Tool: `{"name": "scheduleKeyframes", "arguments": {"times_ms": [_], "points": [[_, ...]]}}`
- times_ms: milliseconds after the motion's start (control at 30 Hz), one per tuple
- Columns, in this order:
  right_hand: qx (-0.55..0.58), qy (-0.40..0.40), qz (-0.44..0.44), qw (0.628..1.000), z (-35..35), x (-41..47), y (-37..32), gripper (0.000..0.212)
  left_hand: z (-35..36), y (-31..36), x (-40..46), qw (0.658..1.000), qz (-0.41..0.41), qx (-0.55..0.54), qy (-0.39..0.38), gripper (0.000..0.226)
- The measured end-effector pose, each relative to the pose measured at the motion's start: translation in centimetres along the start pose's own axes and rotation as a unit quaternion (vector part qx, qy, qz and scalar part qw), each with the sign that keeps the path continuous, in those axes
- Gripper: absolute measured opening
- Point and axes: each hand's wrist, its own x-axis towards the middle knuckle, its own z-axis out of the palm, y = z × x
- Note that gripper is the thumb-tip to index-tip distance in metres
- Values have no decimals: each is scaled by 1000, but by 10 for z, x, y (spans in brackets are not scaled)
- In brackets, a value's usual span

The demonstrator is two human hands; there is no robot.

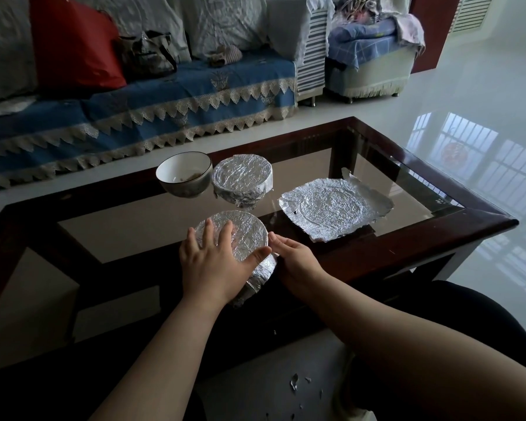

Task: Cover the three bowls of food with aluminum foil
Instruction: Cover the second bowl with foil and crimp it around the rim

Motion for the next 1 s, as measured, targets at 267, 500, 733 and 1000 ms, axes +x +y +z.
{"name": "scheduleKeyframes", "arguments": {"times_ms": [267, 500, 733, 1000], "points": [[-174, 124, -21, 977, 2, 5, 2, 29, 1, -1, 0, 1000, 1, 1, 6, 121], [-334, 143, -56, 930, 4, 8, 1, 36, 0, 0, 0, 1000, -1, -4, 5, 125], [-422, 159, -68, 890, 6, 19, 4, 36, 1, -1, 0, 1000, -2, -2, 3, 124], [-414, 148, -51, 897, 5, 21, 0, 20, 1, 0, 0, 1000, -2, -6, -2, 129]]}}
